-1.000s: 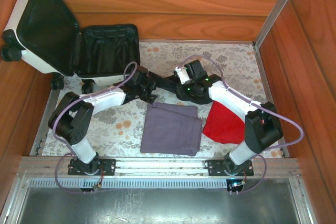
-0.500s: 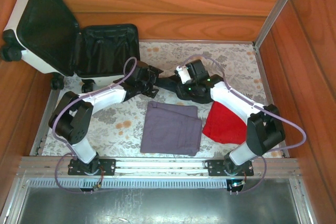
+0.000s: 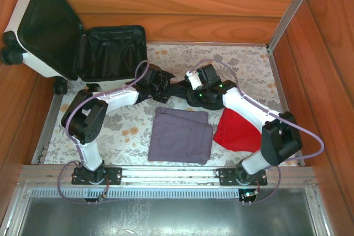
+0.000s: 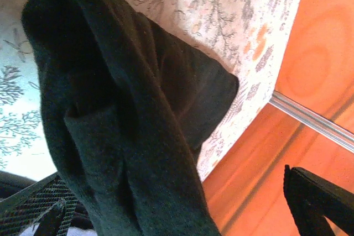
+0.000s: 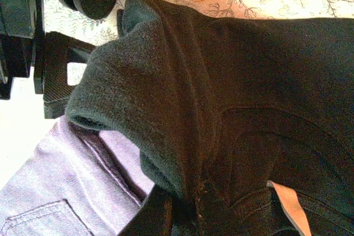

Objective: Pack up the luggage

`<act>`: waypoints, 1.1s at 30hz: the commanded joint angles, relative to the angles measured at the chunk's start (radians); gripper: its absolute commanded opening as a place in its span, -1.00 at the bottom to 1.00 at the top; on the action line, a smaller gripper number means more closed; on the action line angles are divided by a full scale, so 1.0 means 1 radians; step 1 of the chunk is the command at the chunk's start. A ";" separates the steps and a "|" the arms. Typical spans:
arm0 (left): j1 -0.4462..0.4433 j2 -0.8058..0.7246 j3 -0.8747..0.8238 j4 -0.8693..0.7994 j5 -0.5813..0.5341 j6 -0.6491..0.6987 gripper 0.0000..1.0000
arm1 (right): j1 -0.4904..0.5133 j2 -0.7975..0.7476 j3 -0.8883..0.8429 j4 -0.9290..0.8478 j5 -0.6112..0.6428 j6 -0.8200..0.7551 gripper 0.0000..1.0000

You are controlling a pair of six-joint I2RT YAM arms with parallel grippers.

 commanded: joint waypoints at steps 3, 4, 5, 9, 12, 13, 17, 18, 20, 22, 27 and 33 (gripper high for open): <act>-0.017 0.017 -0.006 -0.003 0.026 -0.025 0.98 | 0.007 -0.022 -0.002 0.027 -0.002 0.003 -1.00; -0.019 0.016 -0.005 -0.004 0.025 -0.023 0.98 | 0.007 -0.019 -0.002 0.029 -0.001 0.003 -1.00; -0.023 0.015 -0.008 -0.003 0.024 -0.024 0.97 | 0.007 -0.015 -0.002 0.030 0.000 0.005 -1.00; -0.037 0.025 -0.007 -0.004 0.023 -0.035 0.96 | 0.008 -0.008 0.007 0.027 -0.009 0.015 -1.00; -0.046 0.064 0.032 -0.004 0.052 -0.038 0.95 | 0.010 -0.012 0.011 0.036 -0.022 0.023 -1.00; -0.049 0.077 0.044 -0.004 0.059 -0.043 0.95 | 0.011 -0.014 0.013 0.037 -0.024 0.023 -1.00; -0.051 0.109 0.073 -0.003 0.059 -0.044 0.88 | 0.012 -0.021 0.012 0.033 -0.025 0.017 -1.00; -0.050 0.113 0.077 -0.004 0.060 -0.041 0.86 | 0.013 -0.023 0.011 0.031 -0.022 0.016 -1.00; -0.050 0.126 0.093 -0.004 0.070 -0.023 0.86 | 0.013 -0.023 0.008 0.032 -0.026 0.017 -1.00; -0.051 0.143 0.109 -0.004 0.084 -0.011 0.80 | 0.014 -0.024 0.003 0.039 -0.032 0.022 -1.00; -0.054 0.152 0.115 -0.004 0.079 0.004 0.45 | 0.014 -0.023 0.001 0.047 -0.034 0.035 -1.00; -0.053 0.153 0.125 -0.004 0.073 0.039 -0.75 | 0.015 -0.029 0.005 0.045 -0.003 0.046 -1.00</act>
